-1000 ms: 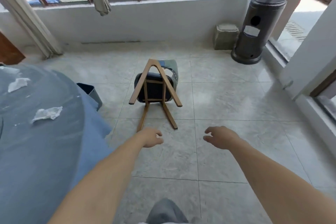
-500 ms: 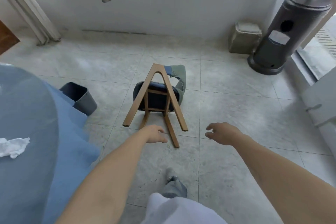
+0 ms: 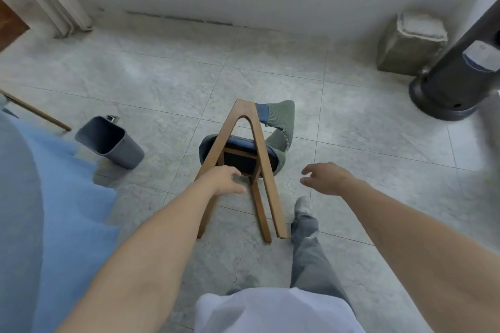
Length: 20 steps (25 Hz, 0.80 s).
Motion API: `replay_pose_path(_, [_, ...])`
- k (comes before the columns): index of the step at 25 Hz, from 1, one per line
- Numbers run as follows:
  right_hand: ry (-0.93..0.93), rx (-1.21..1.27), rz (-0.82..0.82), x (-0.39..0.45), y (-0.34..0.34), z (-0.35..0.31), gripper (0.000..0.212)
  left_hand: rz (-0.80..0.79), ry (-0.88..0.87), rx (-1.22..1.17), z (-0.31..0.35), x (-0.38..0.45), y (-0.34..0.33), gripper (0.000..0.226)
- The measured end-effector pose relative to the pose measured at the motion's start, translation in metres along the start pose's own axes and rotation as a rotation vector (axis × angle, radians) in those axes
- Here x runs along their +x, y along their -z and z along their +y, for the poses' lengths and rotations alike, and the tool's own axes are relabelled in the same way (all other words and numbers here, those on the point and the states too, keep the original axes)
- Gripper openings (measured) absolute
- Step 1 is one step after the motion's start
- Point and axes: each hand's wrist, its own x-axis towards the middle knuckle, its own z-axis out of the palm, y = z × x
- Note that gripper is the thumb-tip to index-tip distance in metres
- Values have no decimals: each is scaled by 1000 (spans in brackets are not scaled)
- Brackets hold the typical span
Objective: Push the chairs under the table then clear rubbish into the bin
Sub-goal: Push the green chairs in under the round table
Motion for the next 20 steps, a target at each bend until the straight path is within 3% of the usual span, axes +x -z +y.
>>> replay_pose_path(11, [114,-91,-177,322,155,58,48,-45,141,-47,92,275,115,63])
replay_pose_path(20, [248,-326,-185,566,128,80,83,-26,121,308,76,523,120,82])
